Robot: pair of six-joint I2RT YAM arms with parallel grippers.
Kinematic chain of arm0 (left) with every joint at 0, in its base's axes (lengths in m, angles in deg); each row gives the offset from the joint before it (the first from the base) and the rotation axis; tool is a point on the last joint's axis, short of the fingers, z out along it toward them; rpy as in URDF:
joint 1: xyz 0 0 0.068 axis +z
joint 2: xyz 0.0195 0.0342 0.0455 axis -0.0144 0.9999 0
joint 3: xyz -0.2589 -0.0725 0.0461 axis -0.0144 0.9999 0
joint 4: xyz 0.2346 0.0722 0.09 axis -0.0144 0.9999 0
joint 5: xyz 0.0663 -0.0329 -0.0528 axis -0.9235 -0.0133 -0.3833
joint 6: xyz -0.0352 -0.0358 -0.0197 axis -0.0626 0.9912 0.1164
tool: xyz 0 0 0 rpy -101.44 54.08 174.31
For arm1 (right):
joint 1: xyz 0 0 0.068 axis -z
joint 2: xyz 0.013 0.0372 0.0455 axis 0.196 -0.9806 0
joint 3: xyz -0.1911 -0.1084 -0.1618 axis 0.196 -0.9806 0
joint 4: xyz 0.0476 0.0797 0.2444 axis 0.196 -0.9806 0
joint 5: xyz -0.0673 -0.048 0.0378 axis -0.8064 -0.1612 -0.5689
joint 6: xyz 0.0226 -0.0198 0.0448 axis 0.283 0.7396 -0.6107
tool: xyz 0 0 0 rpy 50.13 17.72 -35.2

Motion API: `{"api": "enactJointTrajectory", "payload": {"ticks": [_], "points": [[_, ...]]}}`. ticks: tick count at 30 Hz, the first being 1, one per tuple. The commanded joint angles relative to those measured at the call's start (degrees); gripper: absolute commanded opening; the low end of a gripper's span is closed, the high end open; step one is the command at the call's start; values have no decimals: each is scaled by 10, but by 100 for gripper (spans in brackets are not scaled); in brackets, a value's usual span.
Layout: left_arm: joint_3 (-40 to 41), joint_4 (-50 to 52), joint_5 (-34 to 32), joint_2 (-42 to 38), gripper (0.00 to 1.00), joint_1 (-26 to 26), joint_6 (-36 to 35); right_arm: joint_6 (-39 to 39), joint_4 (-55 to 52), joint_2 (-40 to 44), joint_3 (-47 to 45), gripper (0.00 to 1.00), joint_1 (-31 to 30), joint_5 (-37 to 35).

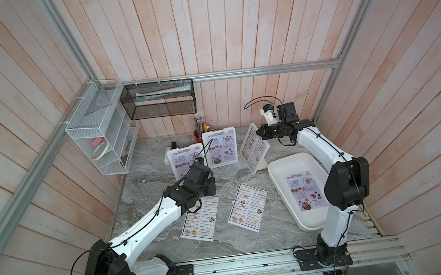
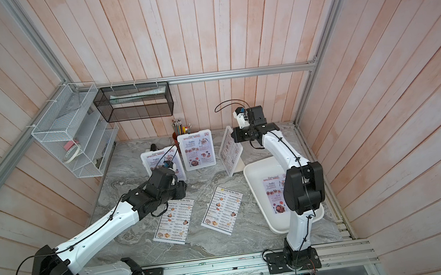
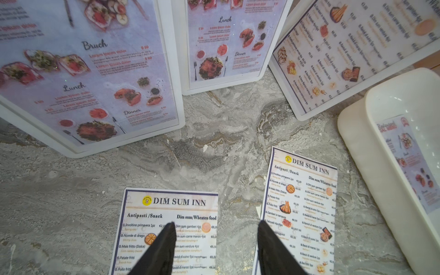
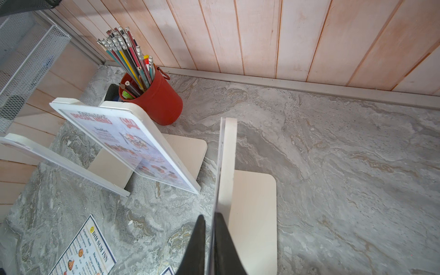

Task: Replace the menus in the menu holders
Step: Take out the menu from the menu holder.

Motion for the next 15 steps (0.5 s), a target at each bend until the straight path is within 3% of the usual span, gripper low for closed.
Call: {"api": "enactJointTrajectory", "payload": {"ticks": [1,15], "points": [[1,-1,-11,-13,57,4,-2,-13,0,22,-16,10,6,24],[8,-2,-9,-20,57,5,2,-42,30,47,-39,8,27,59]]}}
